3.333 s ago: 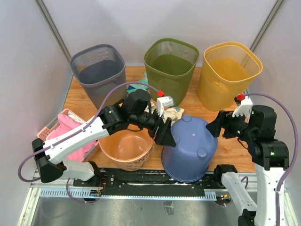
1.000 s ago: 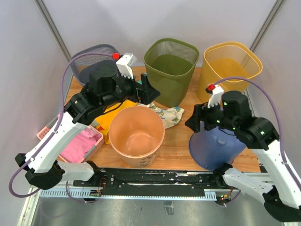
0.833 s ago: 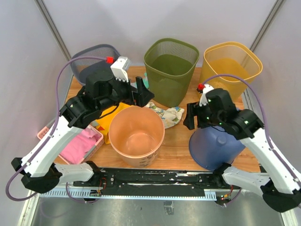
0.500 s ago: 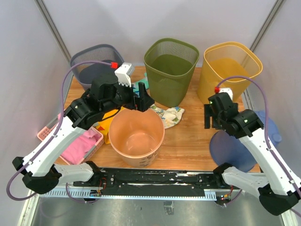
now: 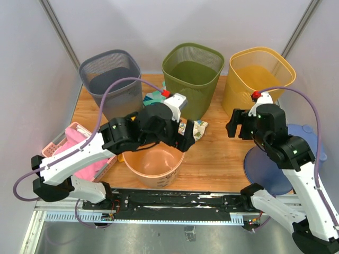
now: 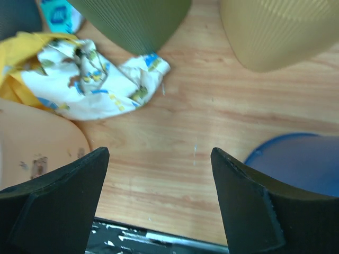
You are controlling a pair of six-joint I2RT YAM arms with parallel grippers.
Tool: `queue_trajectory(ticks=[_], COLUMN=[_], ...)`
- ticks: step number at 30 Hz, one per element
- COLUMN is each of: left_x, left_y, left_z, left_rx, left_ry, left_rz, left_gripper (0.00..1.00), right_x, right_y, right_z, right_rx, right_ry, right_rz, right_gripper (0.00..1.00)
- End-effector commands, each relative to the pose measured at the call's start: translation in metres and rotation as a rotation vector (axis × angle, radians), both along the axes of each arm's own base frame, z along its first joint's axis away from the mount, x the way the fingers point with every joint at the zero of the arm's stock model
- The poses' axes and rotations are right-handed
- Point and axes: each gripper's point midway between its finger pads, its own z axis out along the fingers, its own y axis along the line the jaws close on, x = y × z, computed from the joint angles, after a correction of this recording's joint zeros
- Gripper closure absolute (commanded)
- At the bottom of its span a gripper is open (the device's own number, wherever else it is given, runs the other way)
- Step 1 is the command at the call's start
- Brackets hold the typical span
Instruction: Turn the large container upside down
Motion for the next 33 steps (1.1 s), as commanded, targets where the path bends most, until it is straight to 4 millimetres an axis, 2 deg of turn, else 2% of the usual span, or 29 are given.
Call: queue_trajectory(ticks=[1, 3, 5, 7, 10, 13, 15, 17, 19, 23, 28, 33], left_x=[-0.007, -0.009, -0.009, -0.01, -0.01, -0.011, -0.013, -0.016, -0.021, -0.042, -0.063, -0.061], left_y=[0.007, 0.001, -0.004, -0.009, -0.013, -0.017, -0.022, -0.03, -0.042, -0.065, -0.075, -0.081], left_z=[-0.036, -0.057, -0.072, -0.088, -0.111, -0.118, -0.113, -0.102, -0.087, -0.042, 0.013, 0.043], left_rx=[0.103, 0.156, 0.197, 0.225, 0.268, 0.275, 0.258, 0.232, 0.197, 0.072, -0.073, -0.227], left_ry=[0.048, 0.062, 0.066, 0.086, 0.112, 0.122, 0.124, 0.13, 0.141, 0.186, 0.216, 0.203], left_rz=[0.095, 0.108, 0.13, 0.15, 0.181, 0.197, 0.187, 0.155, 0.1, -0.05, -0.159, -0.199], left_gripper=[0.01, 0.01, 0.02, 0.09, 0.26, 0.47, 0.67, 0.87, 0.99, 1.0, 1.0, 1.0], right_x=[0.018, 0.018, 0.018, 0.016, 0.013, 0.009, 0.007, 0.005, 0.005, 0.0, -0.013, -0.022], right_y=[0.0, -0.012, -0.016, -0.018, -0.024, -0.027, -0.029, -0.032, -0.037, -0.056, -0.083, -0.094], right_z=[0.024, 0.024, 0.03, 0.037, 0.043, 0.045, 0.047, 0.048, 0.048, 0.058, 0.086, 0.103], right_rx=[0.035, 0.012, 0.012, 0.012, 0.004, 0.01, 0.011, 0.003, -0.024, -0.105, -0.165, -0.18], right_ry=[-0.124, -0.136, -0.164, -0.192, -0.217, -0.233, -0.242, -0.248, -0.256, -0.276, -0.356, -0.404], right_rz=[-0.03, -0.094, -0.105, -0.106, -0.121, -0.123, -0.132, -0.136, -0.145, -0.191, -0.275, -0.295], right_gripper=[0.2, 0.17, 0.17, 0.17, 0.17, 0.2, 0.21, 0.27, 0.34, 0.37, 0.37, 0.35])
